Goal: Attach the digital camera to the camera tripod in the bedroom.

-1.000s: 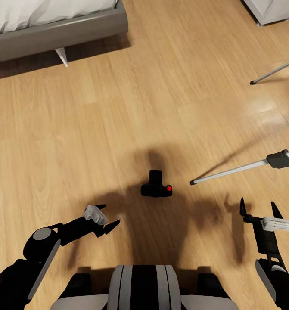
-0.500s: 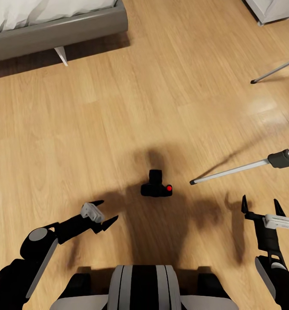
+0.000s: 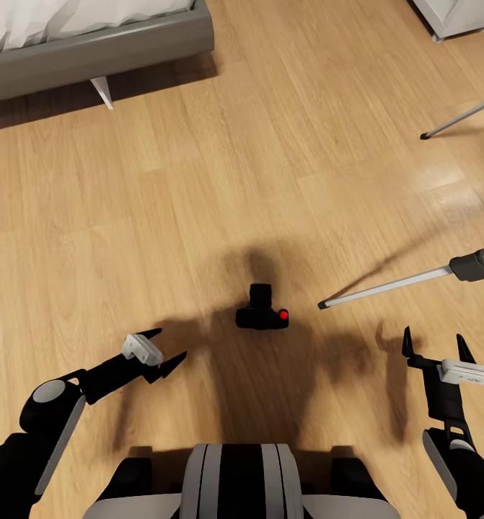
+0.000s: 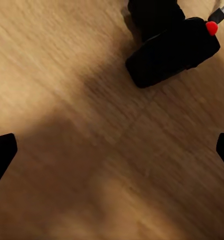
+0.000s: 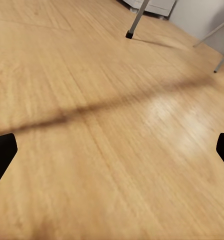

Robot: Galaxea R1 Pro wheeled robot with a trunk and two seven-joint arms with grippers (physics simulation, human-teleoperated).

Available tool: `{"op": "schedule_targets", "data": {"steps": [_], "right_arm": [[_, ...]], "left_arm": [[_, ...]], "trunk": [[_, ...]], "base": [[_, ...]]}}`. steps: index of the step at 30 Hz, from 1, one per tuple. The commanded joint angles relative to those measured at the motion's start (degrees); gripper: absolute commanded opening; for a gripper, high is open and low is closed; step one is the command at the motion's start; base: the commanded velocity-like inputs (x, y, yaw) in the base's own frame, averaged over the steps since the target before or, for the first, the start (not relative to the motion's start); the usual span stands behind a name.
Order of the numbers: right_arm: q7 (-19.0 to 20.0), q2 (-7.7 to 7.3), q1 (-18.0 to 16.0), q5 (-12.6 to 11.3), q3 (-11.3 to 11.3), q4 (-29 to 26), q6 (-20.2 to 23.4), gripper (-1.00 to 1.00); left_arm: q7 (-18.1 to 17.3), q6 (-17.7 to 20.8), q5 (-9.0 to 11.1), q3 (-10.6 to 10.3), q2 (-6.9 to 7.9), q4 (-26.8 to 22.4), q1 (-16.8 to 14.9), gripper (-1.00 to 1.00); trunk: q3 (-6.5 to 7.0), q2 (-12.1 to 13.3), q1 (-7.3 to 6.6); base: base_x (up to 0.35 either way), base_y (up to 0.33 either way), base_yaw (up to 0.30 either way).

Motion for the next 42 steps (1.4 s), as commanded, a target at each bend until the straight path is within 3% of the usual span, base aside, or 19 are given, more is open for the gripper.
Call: {"op": "schedule_targets", "data": {"steps": [1, 2, 6, 9, 20, 21, 24, 29, 42], "right_arm": [[-0.2, -0.02, 0.0, -0.1, 0.1, 0.0, -0.1, 1.0], [-0.2, 0.0, 0.0, -0.1, 0.1, 0.0, -0.2, 1.0], [-0.2, 0.01, 0.0, -0.1, 0.1, 0.0, -0.2, 1.0], [-0.2, 0.01, 0.0, -0.1, 0.0, 0.0, -0.2, 1.0], [-0.3, 0.02, 0.0, -0.2, 0.0, 0.0, -0.2, 1.0], [-0.4, 0.02, 0.0, -0.2, 0.0, 0.0, -0.1, 1.0], [-0.5, 0.02, 0.0, -0.2, 0.0, 0.0, 0.1, 1.0], [-0.7, 0.02, -0.2, -0.2, 0.0, -0.1, 0.2, 1.0], [-1.2, 0.02, -0.4, -0.2, 0.0, -0.1, 0.2, 1.0]], "left_arm": [[-0.2, 0.4, 0.1, -0.1, 0.0, -0.1, 0.0, 1.0], [-0.2, 0.1, 0.0, -2.1, -0.02, -0.1, 0.0, 1.0], [0.2, -2.2, 0.0, -4.9, -0.13, -0.1, 0.0, 1.0], [0.4, -3.4, -0.1, -5.4, -0.36, -0.1, 0.0, 1.0], [1.1, -6.1, -0.1, -5.3, -0.94, 0.0, -0.1, 1.0], [1.2, -12.3, -0.1, -5.1, -0.91, 0.0, -0.3, 1.0], [1.4, -15.9, -0.1, -4.5, -0.96, 0.1, -0.9, 1.0], [1.7, -18.7, -0.2, -3.9, -1.04, 1.0, -5.0, 1.0], [1.8, -20.0, -0.5, -3.7, -1.1, 8.4, -13.3, 1.0]], "trunk": [[-0.02, 0.0, -0.01], [-0.02, 0.0, -0.01], [-0.02, 0.0, -0.01], [-0.02, 0.0, -0.01], [-0.02, 0.0, -0.01], [-0.02, 0.0, -0.01], [-0.02, 0.0, -0.01], [-0.02, 0.0, -0.01], [-0.02, 0.0, -0.01]], "base": [[0.0, 0.0, 0.0], [0.0, 0.0, 0.0], [0.0, 0.0, 0.0], [0.0, 0.0, 0.0], [0.0, 0.0, 0.0], [0.0, 0.0, 0.0], [0.0, 0.0, 0.0], [0.0, 0.0, 0.0], [0.0, 0.0, 0.0]]}}
